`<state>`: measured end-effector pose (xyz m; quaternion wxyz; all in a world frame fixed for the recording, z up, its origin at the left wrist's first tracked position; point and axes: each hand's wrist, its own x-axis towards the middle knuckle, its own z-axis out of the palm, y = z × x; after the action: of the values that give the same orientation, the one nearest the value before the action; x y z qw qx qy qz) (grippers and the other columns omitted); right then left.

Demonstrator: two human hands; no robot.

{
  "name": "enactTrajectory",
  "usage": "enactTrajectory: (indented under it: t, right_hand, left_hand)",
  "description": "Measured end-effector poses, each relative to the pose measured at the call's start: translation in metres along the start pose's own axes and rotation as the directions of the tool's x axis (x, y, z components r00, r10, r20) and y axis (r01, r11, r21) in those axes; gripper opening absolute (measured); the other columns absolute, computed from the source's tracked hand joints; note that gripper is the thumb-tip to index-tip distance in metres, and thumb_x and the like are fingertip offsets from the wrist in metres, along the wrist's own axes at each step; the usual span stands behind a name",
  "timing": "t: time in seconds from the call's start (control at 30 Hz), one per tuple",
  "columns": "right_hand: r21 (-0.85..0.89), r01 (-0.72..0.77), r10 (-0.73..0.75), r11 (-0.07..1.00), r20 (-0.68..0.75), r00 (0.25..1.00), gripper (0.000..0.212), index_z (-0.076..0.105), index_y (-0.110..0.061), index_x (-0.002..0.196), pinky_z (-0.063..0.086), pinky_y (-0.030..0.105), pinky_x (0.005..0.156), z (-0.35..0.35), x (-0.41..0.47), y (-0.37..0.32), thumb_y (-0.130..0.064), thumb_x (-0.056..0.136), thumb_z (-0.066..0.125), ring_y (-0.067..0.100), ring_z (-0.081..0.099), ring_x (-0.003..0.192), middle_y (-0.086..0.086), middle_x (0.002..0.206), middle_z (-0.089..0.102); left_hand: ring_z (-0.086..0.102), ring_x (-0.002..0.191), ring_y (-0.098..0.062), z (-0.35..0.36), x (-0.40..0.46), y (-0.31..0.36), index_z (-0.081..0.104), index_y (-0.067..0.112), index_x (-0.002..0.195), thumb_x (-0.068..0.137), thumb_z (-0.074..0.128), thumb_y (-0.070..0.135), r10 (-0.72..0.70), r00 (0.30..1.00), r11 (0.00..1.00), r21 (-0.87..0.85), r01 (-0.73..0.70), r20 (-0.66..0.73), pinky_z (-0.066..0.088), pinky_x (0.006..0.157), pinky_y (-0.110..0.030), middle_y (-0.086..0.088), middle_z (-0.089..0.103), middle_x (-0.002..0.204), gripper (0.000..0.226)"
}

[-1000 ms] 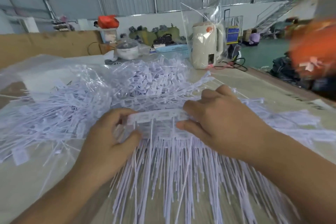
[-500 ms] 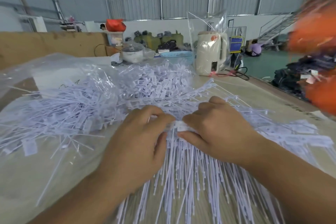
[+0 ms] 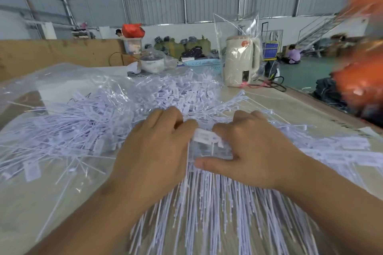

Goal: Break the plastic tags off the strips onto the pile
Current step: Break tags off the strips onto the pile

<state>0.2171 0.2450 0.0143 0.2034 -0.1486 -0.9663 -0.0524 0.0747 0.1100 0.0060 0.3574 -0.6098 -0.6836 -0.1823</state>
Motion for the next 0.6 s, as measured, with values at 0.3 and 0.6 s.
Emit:
enactTrajectory:
  t: [0.3,0.6]
  right_hand:
    - [-0.098,-0.172,0.185,0.98,0.139,0.973,0.078,0.043,-0.033,0.079,0.037,0.042,0.088,-0.011,-0.007,0.016,-0.099,0.056,0.009,0.013,0.041,0.077,-0.013,0.071,0.051]
    - [-0.053,-0.144,0.147,0.988,0.05,0.988,0.084,0.049,-0.032,0.095,0.04,0.036,0.078,-0.018,-0.01,0.007,-0.098,0.058,0.014,0.007,0.05,0.065,-0.011,0.065,0.053]
  left_hand:
    - [0.053,0.09,-0.04,0.001,-0.005,-0.039,0.07,0.007,0.11,0.082,0.065,0.001,-0.173,0.981,0.983,0.045,0.177,-0.082,0.051,0.063,-0.048,-0.018,0.055,0.103,0.029]
    - [0.047,0.095,-0.041,-0.008,-0.007,-0.069,0.066,0.01,0.104,0.076,0.065,-0.003,-0.327,0.926,0.925,0.134,0.355,-0.19,0.049,0.069,-0.054,-0.018,0.049,0.11,0.03]
